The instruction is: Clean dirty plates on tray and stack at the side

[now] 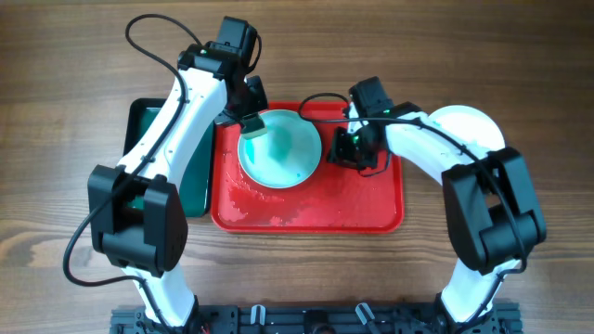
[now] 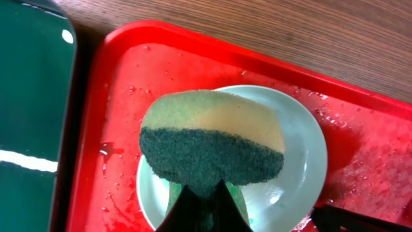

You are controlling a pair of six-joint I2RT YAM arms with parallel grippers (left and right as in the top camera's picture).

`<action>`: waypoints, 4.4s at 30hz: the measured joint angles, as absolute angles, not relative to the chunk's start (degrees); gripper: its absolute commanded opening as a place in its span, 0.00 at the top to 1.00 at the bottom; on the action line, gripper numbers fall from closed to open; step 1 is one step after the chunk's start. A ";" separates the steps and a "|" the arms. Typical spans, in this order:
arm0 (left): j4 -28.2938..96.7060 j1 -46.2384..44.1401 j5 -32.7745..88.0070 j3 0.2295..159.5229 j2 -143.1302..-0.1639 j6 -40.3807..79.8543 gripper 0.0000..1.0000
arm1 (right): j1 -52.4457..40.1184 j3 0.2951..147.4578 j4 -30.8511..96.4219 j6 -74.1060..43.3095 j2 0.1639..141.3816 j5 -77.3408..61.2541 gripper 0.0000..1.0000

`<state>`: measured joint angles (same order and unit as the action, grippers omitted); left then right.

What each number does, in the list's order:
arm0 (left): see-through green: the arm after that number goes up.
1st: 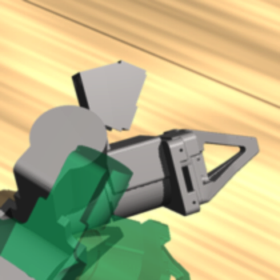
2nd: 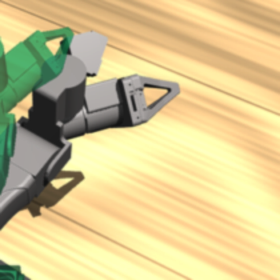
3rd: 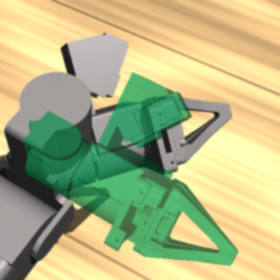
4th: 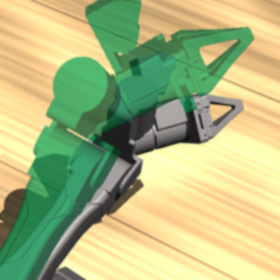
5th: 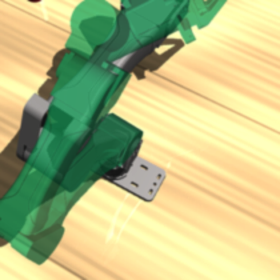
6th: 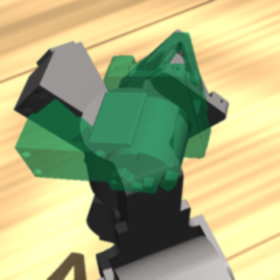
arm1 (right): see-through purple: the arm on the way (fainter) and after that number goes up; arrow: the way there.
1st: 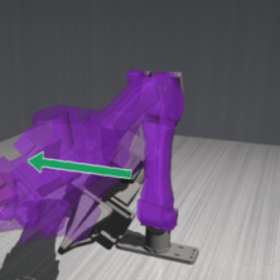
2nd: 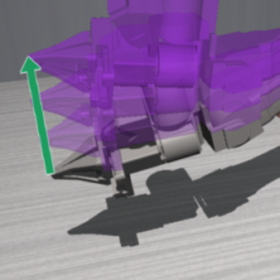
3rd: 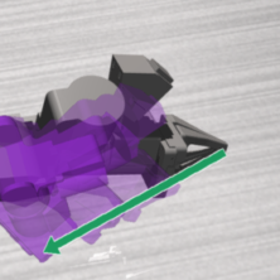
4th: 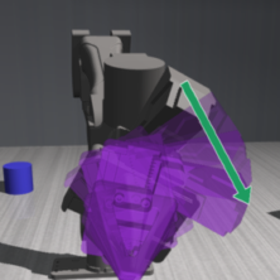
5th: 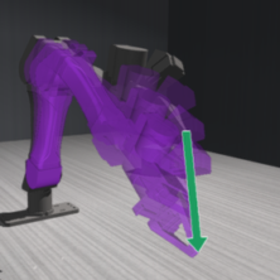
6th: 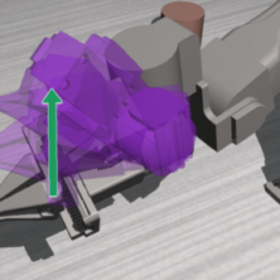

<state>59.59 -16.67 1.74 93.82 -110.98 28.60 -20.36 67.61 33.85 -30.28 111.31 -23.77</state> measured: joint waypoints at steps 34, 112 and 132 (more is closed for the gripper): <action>58.74 -14.59 0.69 93.82 -110.98 22.15 0.96 | -28.01 68.05 29.08 -34.50 111.50 -13.39 0.96; 58.98 -14.59 0.67 93.82 -110.98 22.13 0.96 | 2.28 67.79 49.87 -22.87 80.73 1.91 0.96; 65.89 -11.22 0.67 93.82 -104.86 22.15 0.96 | 22.92 56.38 35.48 -25.02 93.56 1.56 0.54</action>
<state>65.89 -11.22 0.67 93.82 -104.86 22.15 22.92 56.38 35.48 -25.02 93.56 1.56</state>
